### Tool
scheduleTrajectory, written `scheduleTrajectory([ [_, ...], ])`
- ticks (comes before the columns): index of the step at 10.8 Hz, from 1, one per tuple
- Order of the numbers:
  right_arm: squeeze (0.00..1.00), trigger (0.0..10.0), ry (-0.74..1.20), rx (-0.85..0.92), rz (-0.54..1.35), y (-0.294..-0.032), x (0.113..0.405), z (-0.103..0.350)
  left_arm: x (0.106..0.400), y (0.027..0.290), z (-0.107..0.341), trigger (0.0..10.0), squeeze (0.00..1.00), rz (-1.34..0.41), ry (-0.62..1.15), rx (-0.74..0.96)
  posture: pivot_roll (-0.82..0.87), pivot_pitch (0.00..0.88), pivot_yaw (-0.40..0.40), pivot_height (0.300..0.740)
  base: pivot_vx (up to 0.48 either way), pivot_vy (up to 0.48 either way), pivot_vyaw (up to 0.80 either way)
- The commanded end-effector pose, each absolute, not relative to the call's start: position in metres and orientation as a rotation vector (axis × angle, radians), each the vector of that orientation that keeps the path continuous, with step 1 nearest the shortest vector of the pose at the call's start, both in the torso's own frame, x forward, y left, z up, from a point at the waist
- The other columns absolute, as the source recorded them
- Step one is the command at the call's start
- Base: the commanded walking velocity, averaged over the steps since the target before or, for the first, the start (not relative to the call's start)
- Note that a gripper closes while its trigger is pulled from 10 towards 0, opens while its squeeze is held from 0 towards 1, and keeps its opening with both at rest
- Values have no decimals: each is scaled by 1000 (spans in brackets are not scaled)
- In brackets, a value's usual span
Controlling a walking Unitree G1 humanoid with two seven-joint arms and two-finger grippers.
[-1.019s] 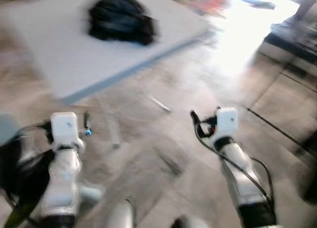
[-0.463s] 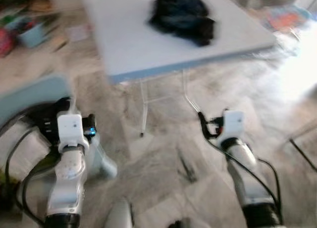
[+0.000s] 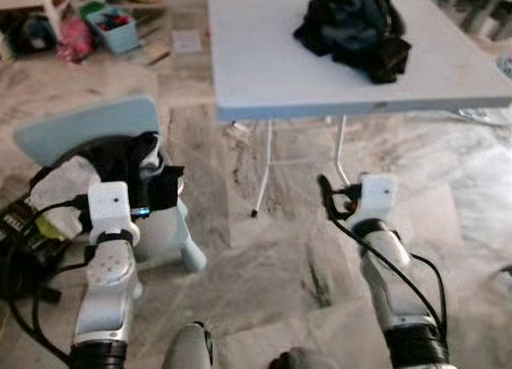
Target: Hang hanger
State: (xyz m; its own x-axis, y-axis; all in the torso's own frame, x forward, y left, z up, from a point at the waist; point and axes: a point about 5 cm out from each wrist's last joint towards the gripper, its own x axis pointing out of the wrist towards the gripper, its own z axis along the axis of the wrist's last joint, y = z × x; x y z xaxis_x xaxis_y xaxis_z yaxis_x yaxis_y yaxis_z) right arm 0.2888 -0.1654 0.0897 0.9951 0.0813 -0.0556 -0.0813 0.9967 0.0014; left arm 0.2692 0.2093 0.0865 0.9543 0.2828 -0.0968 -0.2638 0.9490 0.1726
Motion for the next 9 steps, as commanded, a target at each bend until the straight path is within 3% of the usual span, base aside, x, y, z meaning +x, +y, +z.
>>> scheduleTrajectory([
  [1, 0, 10000, 66, 11, 70, -168, 289, 89, 269, 213, 84, 10000, 0, 288, 141, 166, 17, 120, -67, 740, 0, 480, 0],
  [6, 0, 10000, 53, 6, 51, -171, 293, 91, 272, 213, 85, 10000, 0, 298, 136, 170, 19, 111, -70, 740, 0, 480, 0],
  [9, 0, 10000, 46, -2, 42, -174, 297, 93, 282, 218, 98, 10000, 0, 257, 54, 188, 18, 107, -70, 740, 0, 90, 0],
])
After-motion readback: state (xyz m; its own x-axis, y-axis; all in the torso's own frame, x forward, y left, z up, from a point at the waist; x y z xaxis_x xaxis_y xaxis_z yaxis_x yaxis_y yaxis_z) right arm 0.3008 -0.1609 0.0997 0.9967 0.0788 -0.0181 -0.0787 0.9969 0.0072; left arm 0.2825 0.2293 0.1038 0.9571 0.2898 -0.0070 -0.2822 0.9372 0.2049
